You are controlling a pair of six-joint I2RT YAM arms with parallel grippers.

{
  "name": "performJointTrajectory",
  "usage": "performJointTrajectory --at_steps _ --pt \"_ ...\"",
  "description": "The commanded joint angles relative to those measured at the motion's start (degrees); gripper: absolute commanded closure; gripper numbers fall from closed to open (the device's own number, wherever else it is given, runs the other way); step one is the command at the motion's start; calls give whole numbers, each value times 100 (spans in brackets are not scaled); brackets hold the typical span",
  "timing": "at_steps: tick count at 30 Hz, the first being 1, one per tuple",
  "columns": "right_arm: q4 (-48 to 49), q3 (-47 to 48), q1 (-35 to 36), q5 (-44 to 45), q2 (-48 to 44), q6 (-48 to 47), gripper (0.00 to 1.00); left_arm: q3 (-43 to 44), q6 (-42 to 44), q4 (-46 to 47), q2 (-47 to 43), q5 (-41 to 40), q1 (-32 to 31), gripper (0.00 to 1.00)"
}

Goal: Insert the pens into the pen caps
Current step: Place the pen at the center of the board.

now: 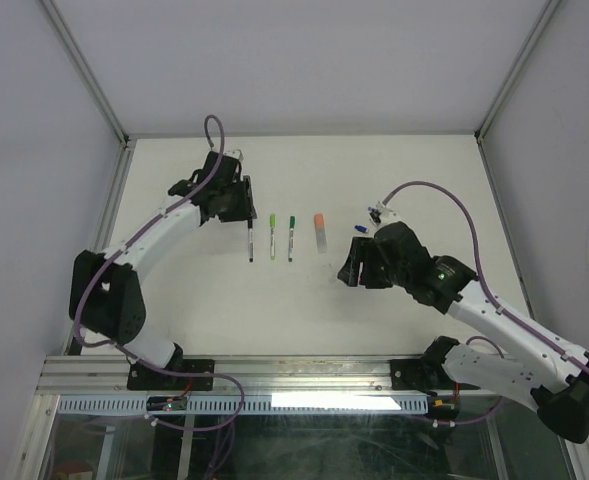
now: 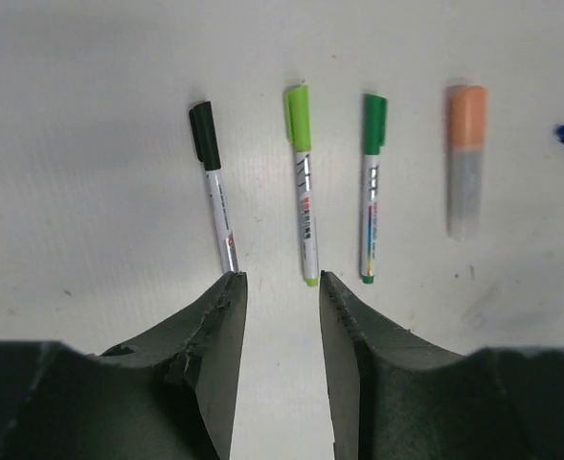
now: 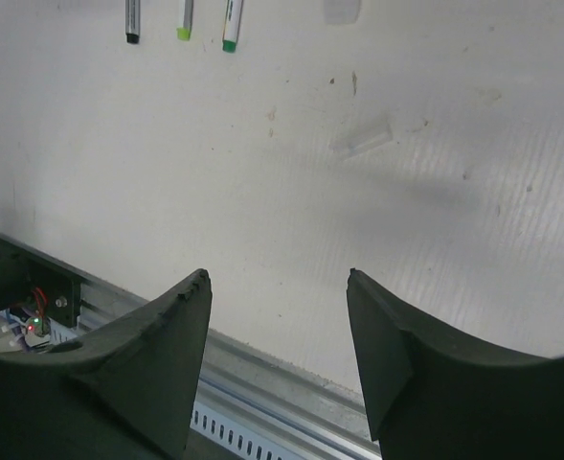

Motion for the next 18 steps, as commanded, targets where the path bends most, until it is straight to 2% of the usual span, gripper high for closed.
performJointTrajectory --at_steps 1,9,18 --pt "-396 853 -72 460 464 -482 38 -242 536 145 -1133 354 74 62" --pt "-740 1986 -861 133 1954 -1434 39 -1298 893 259 -3092 503 73 56" --pt "-751 3194 -2028 129 3612 -1976 40 -2178 710 255 -4004 85 74 56"
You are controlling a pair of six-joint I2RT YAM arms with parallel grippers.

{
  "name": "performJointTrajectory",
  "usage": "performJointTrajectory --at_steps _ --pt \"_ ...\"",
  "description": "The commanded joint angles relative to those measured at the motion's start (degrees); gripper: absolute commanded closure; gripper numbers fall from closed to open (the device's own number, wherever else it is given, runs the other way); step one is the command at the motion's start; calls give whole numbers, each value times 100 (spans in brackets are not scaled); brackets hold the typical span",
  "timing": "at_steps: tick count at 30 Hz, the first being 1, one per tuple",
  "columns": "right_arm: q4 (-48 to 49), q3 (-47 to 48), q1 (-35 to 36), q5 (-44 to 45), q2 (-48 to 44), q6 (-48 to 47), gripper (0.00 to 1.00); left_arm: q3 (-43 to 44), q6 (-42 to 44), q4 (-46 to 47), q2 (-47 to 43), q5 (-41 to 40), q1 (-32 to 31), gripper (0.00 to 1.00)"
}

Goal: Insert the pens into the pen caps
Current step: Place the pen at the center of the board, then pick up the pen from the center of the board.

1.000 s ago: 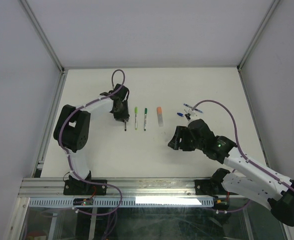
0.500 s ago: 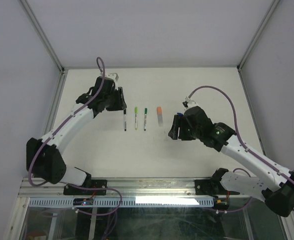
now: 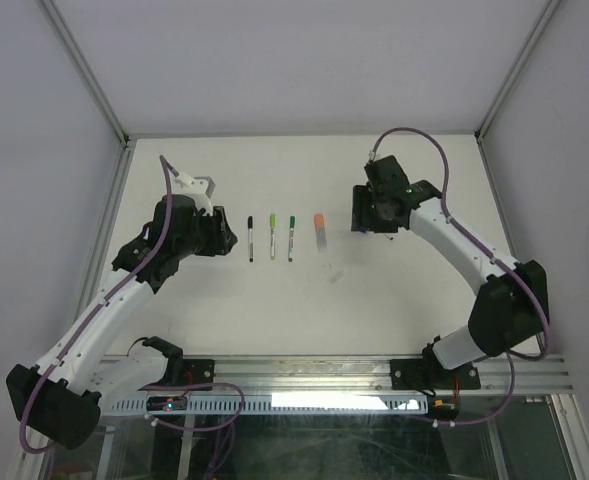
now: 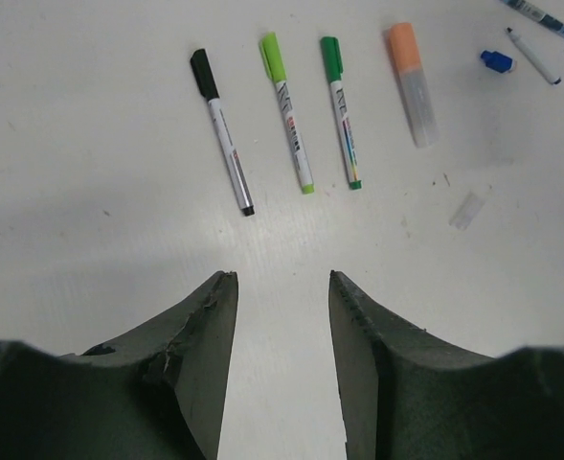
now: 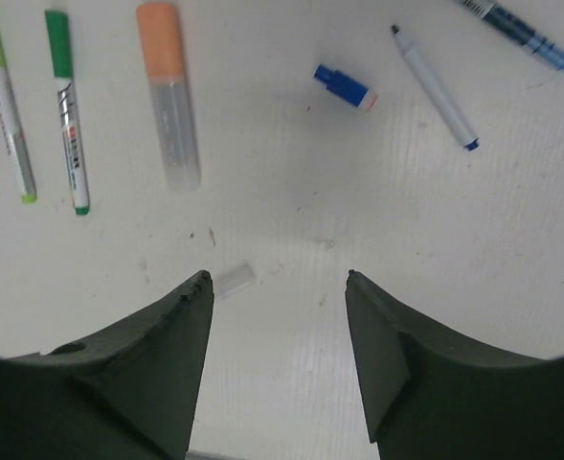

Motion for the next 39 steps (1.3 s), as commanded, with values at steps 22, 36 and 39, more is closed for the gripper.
performJointTrajectory --at_steps 22,36,39 --pt "1620 1168 -1746 -374 2283 -3161 38 -441 -14 373 -85 -159 67 55" --pt "903 1947 -1949 -1115 3312 -3837 50 -435 -13 376 -52 -249 70 57" --pt "824 2040 -1951 -985 3452 -3873 56 -438 -15 373 -33 -238 72 57"
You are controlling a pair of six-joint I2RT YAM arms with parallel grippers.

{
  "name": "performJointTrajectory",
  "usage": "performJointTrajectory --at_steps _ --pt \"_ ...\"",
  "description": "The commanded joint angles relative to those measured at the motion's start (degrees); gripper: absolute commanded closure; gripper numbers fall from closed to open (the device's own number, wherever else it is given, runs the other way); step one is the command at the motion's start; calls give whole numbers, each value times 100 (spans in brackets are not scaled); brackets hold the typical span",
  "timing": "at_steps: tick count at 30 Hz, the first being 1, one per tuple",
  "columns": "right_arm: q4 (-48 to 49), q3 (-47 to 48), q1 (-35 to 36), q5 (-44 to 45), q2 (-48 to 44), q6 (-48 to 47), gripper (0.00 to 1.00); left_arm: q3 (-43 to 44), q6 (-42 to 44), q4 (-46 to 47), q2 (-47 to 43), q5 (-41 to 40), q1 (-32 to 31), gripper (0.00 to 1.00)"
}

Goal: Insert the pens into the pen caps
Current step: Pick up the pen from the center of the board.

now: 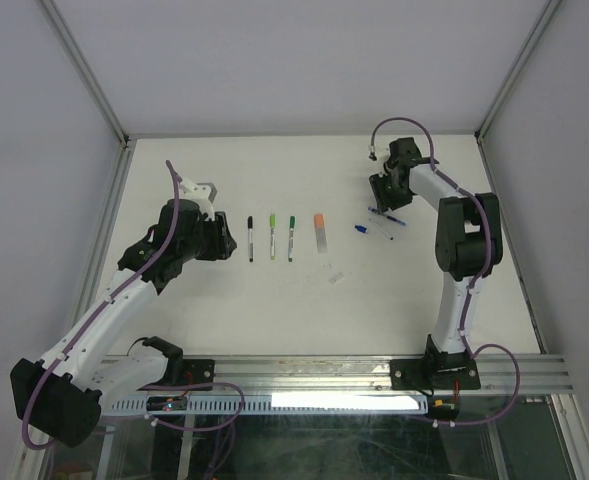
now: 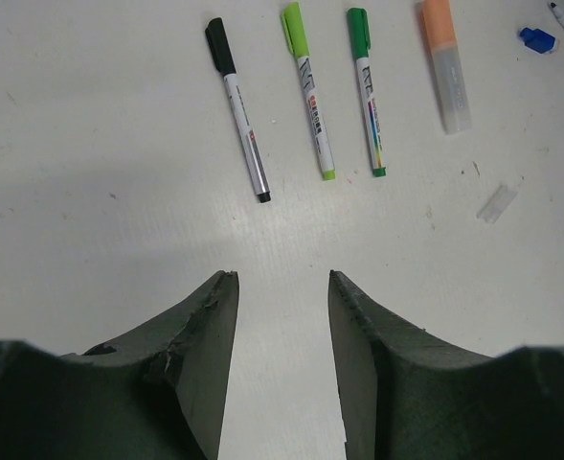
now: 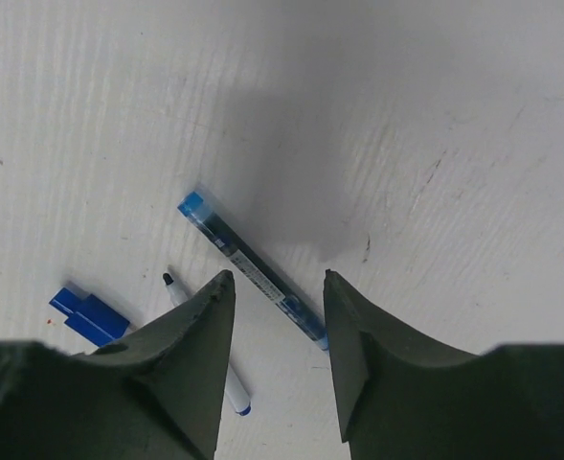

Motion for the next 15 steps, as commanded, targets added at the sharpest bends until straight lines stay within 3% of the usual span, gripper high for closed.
performJointTrajectory --at_steps 1,15 --pt "-189 351 -3 24 160 -198 57 17 -7 280 -10 -100 74 57" --pt "-187 248 -184 561 267 203 79 21 -4 284 61 -60 73 58"
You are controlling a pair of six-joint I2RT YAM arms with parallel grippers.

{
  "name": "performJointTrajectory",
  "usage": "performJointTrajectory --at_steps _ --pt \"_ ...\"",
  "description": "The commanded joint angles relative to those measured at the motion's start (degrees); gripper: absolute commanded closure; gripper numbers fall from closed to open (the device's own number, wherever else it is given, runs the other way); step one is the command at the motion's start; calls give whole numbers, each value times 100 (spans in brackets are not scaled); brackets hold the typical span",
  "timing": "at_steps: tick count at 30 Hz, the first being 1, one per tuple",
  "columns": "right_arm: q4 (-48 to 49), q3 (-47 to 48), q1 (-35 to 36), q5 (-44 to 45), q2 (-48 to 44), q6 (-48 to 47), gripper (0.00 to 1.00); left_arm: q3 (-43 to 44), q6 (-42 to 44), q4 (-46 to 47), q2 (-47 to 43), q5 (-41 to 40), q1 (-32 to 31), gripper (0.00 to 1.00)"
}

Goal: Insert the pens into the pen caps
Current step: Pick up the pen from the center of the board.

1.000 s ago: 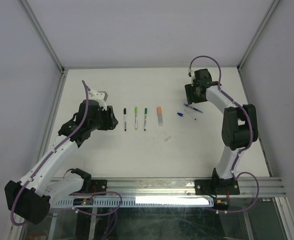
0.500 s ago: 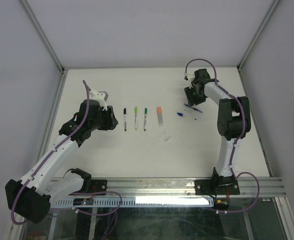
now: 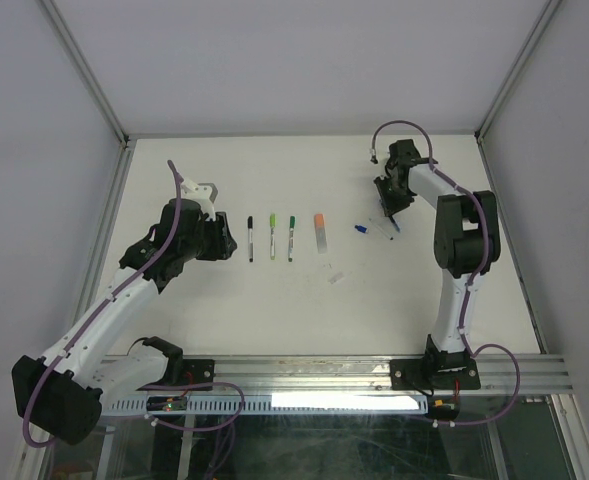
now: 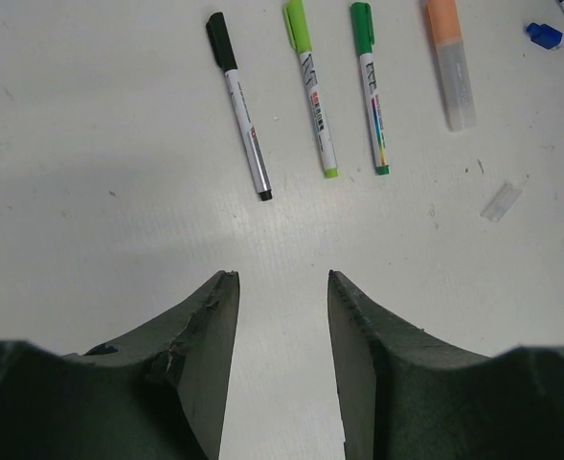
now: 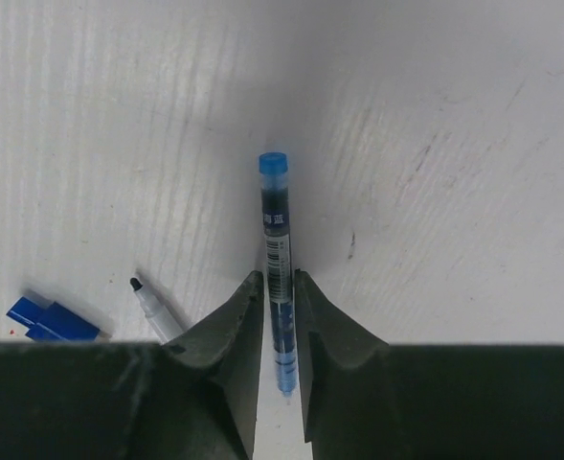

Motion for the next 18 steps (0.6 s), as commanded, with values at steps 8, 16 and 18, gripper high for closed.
performJointTrajectory --at_steps 8,16,18 --pt "154 -58 -403 703 -128 586 90 21 -1 288 5 -27 72 58" --pt "402 -337 -513 472 -629 1133 91 13 15 297 27 5 73 58" --pt "421 -467 -464 332 -813 1247 91 13 13 306 28 17 73 58"
